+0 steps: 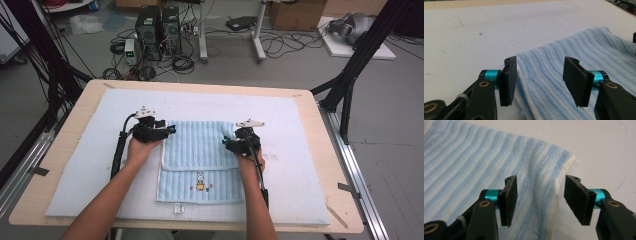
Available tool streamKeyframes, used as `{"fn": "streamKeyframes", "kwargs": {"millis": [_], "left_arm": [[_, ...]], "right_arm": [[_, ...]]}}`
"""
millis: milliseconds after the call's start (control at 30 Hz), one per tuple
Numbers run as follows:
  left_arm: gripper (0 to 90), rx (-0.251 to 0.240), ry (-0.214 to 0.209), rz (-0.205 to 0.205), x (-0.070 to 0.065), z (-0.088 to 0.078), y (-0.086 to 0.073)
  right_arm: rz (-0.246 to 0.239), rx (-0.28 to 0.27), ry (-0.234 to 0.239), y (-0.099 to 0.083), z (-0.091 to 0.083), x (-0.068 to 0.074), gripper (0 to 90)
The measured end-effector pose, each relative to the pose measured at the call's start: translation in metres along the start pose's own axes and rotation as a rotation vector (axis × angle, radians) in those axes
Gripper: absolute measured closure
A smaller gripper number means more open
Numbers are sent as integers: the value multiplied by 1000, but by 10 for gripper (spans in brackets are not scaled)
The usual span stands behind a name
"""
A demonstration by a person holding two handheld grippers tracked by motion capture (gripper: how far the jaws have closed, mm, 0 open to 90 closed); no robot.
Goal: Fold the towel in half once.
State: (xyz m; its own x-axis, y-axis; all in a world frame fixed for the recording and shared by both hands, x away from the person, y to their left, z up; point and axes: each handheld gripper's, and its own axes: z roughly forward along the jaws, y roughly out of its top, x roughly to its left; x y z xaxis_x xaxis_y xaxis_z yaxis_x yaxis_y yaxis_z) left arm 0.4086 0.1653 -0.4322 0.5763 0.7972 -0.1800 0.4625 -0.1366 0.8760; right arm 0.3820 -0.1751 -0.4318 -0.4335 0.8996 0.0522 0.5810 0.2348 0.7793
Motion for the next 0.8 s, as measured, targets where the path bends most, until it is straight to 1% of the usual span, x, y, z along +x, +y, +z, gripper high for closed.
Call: {"fn": "streamKeyframes", "kwargs": {"millis": [67, 133, 167, 200, 233, 267, 333, 367, 433, 500, 567, 600, 633, 667, 733, 767, 800], "left_arm": [[418, -11, -24, 0, -3, -6, -1], [404, -19, -54, 7, -6, -12, -4], [393, -12, -74, 4, -7, -14, -5], [381, -19, -91, 5, -8, -16, -7], [382, -25, -98, 6, -10, -19, -8], [382, -23, -104, 14, -11, -21, -9], [389, -17, -124, 9, -14, -25, -12], [401, -12, -132, 13, -16, -27, -14], [432, -9, -142, 15, -18, -30, -17], [434, -9, -150, 8, -20, -36, -22], [440, -7, -161, 13, -22, -41, -26], [441, 0, -158, 23, -23, -44, -28], [442, -6, -158, 32, -24, -47, -31], [447, -9, -165, 30, -26, -49, -33], [453, 11, -169, 46, -28, -53, -37], [454, 15, -175, 49, -29, -55, -39], [457, 17, -175, 53, -29, -56, -40]], "right_arm": [[5, 11, 31, -2, -6, -2, 403], [7, 15, 51, -7, -12, -5, 390], [12, 8, 54, -9, -15, -7, 380], [19, -2, 60, -12, -19, -9, 376], [24, -11, 70, -14, -23, -11, 376], [28, -22, 73, -16, -28, -12, 376], [42, -40, 93, -20, -36, -16, 380], [47, -44, 99, -22, -40, -17, 390], [34, -46, 107, -26, -47, -19, 409], [23, -42, 111, -31, -53, -20, 426], [11, -48, 114, -37, -60, -20, 442], [12, -55, 119, -40, -63, -19, 445], [17, -60, 123, -44, -66, -18, 447], [13, -66, 129, -49, -68, -17, 449], [15, -70, 137, -57, -70, -14, 448], [16, -62, 142, -59, -70, -13, 447], [3, -51, 142, -60, -70, -12, 446]]}}
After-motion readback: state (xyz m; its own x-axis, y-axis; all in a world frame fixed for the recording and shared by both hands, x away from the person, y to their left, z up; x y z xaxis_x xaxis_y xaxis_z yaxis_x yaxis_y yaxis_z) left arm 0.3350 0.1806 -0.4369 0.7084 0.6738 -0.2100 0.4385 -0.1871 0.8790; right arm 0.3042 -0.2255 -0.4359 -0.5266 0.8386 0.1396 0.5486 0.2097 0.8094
